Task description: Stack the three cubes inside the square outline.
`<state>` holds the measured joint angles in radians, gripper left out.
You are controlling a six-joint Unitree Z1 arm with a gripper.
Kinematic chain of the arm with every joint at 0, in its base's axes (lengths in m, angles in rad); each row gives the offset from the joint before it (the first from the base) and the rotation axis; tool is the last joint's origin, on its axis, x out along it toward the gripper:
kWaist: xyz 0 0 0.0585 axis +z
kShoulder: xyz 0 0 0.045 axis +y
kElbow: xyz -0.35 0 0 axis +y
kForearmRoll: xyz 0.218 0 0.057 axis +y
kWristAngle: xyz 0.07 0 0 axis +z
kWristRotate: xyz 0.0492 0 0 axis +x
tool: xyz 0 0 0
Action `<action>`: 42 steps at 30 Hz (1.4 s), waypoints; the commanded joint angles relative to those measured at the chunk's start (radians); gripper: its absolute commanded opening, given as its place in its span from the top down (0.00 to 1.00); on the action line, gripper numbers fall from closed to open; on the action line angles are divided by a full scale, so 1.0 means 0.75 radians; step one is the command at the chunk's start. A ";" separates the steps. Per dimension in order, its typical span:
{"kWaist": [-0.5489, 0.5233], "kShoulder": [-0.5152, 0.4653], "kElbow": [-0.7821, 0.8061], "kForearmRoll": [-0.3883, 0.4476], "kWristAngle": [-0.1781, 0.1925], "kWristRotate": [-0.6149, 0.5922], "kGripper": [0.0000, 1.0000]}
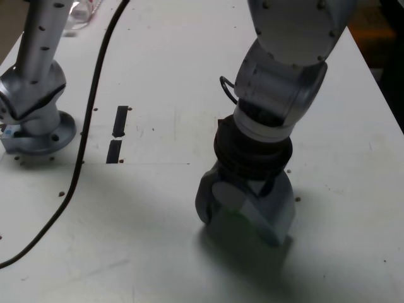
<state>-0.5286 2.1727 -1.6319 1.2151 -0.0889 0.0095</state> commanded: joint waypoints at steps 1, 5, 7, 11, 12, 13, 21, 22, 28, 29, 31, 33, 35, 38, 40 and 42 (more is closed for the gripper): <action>0.003 0.013 0.004 0.002 -0.008 0.003 0.11; 0.003 0.026 0.003 0.010 -0.024 0.004 0.15; 0.003 0.030 0.002 0.016 -0.030 0.004 0.20; 0.003 0.033 0.005 0.035 -0.038 0.004 0.44; 0.003 0.033 0.005 0.037 -0.040 0.004 0.50; 0.003 0.032 0.005 0.038 -0.041 0.004 0.54; 0.003 0.019 0.002 0.040 -0.032 0.006 0.71; 0.003 0.019 0.002 0.040 -0.031 0.006 0.71; 0.003 -0.009 0.001 0.057 -0.009 -0.005 0.71; 0.003 -0.016 0.001 0.063 -0.004 -0.010 0.71; 0.001 -0.039 0.003 0.082 0.005 -0.025 0.71; -0.004 -0.067 0.007 0.105 0.015 -0.042 0.71; -0.009 -0.100 0.011 0.132 0.023 -0.061 0.71; -0.014 -0.148 0.011 0.173 0.031 -0.083 0.71; -0.015 -0.186 0.006 0.209 0.039 -0.095 0.71; -0.015 -0.221 -0.001 0.244 0.048 -0.104 0.71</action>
<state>-0.5396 2.0181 -1.6277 1.3914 -0.0561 -0.0653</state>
